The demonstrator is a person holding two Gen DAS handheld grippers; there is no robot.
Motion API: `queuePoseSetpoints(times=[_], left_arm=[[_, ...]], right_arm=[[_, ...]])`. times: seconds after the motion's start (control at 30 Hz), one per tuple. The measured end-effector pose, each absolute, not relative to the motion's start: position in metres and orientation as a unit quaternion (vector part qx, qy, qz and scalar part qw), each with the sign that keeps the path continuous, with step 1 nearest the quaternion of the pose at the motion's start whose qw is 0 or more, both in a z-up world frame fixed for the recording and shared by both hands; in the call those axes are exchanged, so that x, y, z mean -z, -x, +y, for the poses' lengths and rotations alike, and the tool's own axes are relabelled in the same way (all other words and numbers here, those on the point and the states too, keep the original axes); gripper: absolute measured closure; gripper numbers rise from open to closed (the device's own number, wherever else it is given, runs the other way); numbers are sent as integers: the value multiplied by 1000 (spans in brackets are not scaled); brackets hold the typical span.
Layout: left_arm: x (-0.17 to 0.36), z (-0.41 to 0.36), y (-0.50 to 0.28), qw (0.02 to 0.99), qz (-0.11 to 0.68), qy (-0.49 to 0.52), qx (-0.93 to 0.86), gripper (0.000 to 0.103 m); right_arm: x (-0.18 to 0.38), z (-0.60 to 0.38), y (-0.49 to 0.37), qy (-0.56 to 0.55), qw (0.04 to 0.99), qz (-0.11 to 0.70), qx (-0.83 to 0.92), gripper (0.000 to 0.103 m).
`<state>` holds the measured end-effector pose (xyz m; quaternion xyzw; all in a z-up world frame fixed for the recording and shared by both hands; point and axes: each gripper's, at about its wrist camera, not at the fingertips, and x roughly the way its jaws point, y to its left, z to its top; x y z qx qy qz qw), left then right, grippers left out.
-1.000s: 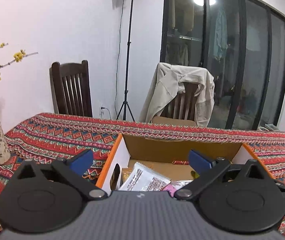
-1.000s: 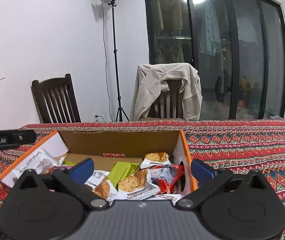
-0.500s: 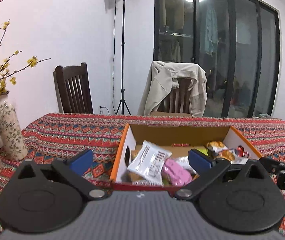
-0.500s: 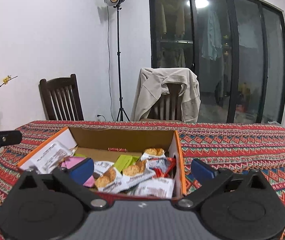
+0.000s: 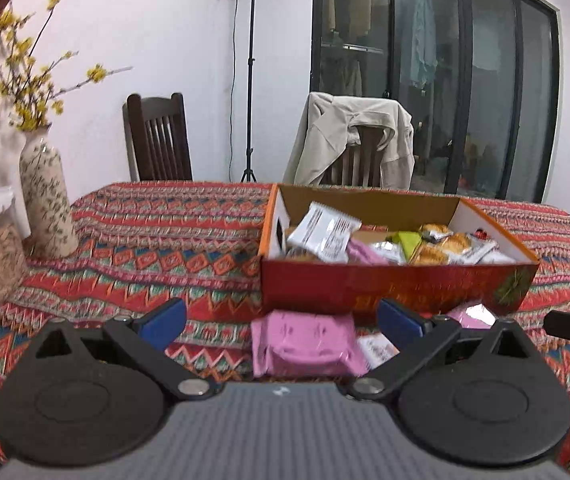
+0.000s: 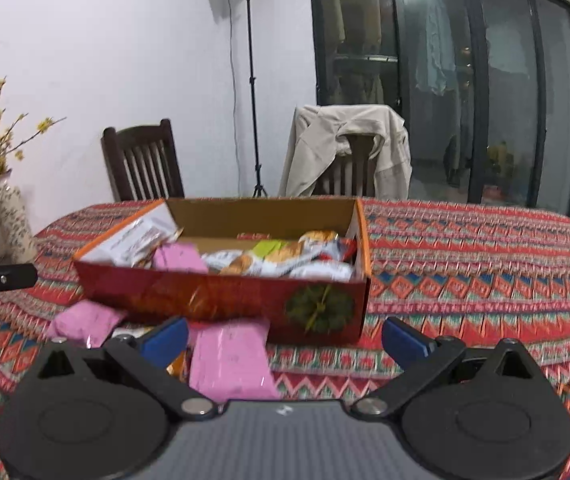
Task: Organize snacks
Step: 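Withdraw both tools from the box toward the snack pile, then grasp a pink packet with the right tool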
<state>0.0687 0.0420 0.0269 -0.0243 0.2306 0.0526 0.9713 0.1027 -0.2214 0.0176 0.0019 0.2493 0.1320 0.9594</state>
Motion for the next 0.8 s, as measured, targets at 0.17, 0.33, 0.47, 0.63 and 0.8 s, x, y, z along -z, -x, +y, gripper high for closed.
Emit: queuePoseSetpoints(times=[0.17,0.33,0.47,0.63,0.8], left_arm=[[-2,51,-70,966,249,43,-56,0],[4,61,-72,963,255,65,-51,0],[6,63,-70,963,254,73,-46,0],[7,62,-68,964,253,70,-42,0],[7,61,-69,963,256,71,-38,0]], right_arm=[[0,-218,-98,-5,954,272,-128,0],[7,-218,-99,-7,951,283,-121,0],[9,-219,-98,-10,950,289,-117,0],[7,-222,-96,-14,951,288,-113,1],[9,-218,-96,-9,947,298,-120,9]])
